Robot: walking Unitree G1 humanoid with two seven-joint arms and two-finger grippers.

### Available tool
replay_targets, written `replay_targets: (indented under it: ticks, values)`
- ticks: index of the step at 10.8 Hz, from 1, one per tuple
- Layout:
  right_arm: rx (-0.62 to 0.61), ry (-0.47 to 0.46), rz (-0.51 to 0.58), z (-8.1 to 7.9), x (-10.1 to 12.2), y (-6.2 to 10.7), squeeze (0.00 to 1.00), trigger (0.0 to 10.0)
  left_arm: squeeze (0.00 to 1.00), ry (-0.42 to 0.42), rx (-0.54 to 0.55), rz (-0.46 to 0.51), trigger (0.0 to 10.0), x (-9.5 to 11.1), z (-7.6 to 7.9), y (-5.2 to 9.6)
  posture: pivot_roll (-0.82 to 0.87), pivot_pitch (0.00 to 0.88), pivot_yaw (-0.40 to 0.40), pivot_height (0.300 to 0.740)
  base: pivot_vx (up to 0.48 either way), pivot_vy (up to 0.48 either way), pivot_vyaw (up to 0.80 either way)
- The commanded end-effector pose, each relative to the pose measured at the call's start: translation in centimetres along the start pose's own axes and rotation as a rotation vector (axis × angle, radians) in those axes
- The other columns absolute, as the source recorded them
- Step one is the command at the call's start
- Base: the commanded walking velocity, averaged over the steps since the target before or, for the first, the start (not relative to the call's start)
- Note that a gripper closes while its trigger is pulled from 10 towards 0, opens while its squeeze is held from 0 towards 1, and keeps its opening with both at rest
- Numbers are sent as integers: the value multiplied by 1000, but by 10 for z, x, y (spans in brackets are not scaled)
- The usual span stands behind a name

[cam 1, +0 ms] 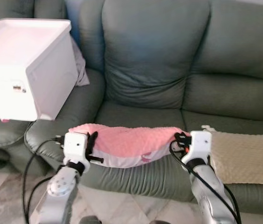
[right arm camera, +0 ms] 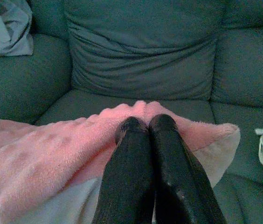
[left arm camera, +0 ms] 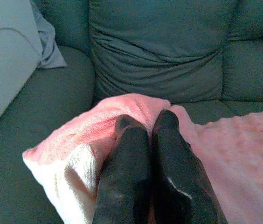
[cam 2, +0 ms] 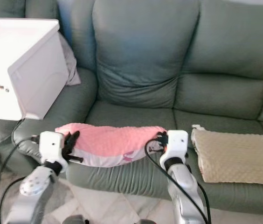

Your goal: Move the pillow to the sofa

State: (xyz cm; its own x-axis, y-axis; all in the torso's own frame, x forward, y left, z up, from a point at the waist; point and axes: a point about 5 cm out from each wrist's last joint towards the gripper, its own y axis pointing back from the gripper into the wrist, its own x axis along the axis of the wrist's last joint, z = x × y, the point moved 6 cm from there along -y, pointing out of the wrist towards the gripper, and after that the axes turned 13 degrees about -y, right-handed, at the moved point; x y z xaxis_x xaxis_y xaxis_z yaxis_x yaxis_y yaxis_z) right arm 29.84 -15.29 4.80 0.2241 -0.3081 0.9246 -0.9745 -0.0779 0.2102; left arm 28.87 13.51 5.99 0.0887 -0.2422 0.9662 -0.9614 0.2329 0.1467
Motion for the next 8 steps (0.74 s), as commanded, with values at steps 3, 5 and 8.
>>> replay_targets:
  ticks: [3, 5, 8]
  values:
    - [-13, -13, 49, 1, 17, 2, 0, 10000, 0, 6, 7, 34, 10000, 14, -3, -1, -13, 40, -27, 677, 0, 0, 0]
    - [-18, -13, 40, 1, 16, 4, 0, 10000, 0, 14, 1, 35, 10000, 17, -1, 0, -10, 40, -28, 642, 0, 0, 0]
    - [-3, -17, 40, -2, 17, 0, 0, 10000, 0, 13, -7, 37, 10000, 20, -1, 1, -1, 34, -28, 602, 0, 0, 0]
